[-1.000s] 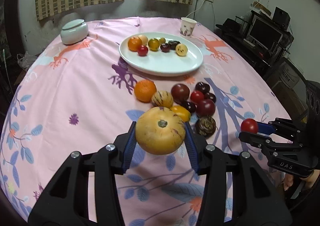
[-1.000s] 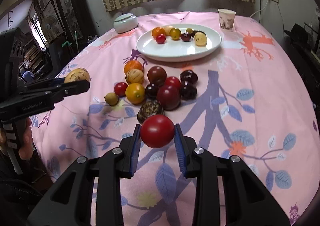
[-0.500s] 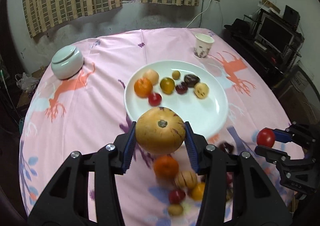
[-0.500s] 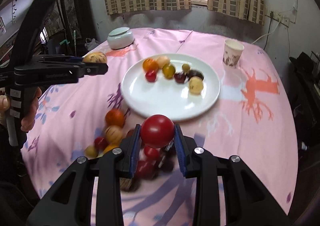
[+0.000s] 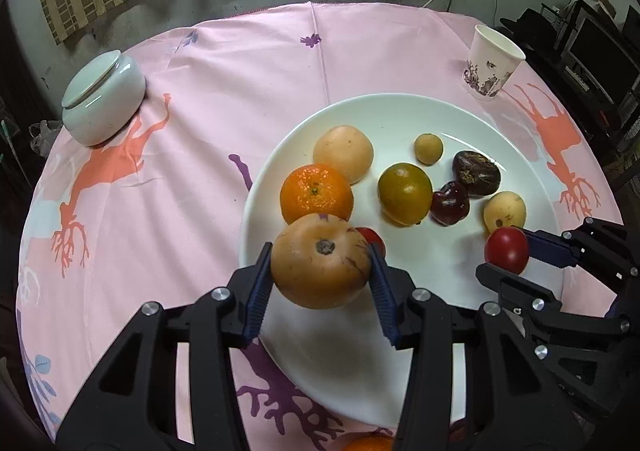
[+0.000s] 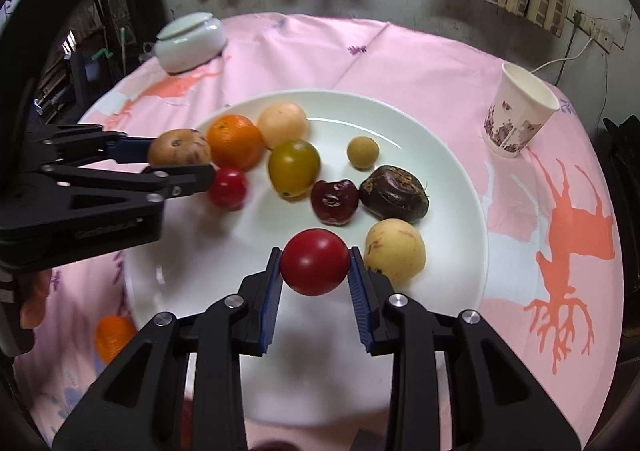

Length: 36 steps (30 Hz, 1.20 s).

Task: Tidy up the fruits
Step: 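Carry the tomato and pepino onto the white plate and release them, then withdraw both tools from the plate toward the remaining fruits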

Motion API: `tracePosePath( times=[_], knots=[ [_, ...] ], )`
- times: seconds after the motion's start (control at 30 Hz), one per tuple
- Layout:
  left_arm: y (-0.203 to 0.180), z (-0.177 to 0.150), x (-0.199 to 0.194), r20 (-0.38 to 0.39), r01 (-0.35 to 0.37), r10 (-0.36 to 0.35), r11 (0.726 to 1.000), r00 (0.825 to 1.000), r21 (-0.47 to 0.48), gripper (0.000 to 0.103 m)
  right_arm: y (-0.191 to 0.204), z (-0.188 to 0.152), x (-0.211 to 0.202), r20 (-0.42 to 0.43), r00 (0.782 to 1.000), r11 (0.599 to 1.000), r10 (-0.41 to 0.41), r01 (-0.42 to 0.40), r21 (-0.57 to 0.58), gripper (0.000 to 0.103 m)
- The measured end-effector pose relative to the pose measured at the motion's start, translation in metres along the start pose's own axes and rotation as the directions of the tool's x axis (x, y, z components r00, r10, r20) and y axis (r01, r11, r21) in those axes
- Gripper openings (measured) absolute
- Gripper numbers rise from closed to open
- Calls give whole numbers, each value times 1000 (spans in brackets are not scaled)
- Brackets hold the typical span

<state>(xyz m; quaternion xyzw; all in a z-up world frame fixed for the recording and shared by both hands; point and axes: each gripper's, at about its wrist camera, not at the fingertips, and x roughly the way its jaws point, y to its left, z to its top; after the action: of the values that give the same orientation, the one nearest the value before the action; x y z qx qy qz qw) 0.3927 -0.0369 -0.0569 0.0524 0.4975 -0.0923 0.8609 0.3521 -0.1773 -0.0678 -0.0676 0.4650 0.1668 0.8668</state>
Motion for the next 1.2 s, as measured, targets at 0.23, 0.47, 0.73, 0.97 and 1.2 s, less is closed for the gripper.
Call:
tracePosePath(
  times=[0.23, 0.47, 0.73, 0.97, 1.2],
  knots=[
    [0, 9, 5, 4, 1, -1, 1000, 1000, -2, 51, 1, 9, 16, -13, 1000, 1000, -16, 15, -17, 33],
    [2, 12, -10, 25, 15, -14, 1000, 1000, -22, 65, 5, 9, 5, 11, 998, 998, -60, 61, -27, 53],
    [5, -21, -98, 141, 72, -69, 997, 988, -16, 76, 24, -19, -67, 102, 983, 981, -154, 164, -100, 60],
    [-3, -107, -185, 284, 20, -16, 1000, 959, -10, 101, 49, -89, -157, 192, 974, 987, -121, 138, -77, 66],
    [-15, -214, -201, 282, -8, 23, 999, 959, -51, 101, 96, -181, -203, 282, 950, 989, -138, 146, -10, 102]
  ],
)
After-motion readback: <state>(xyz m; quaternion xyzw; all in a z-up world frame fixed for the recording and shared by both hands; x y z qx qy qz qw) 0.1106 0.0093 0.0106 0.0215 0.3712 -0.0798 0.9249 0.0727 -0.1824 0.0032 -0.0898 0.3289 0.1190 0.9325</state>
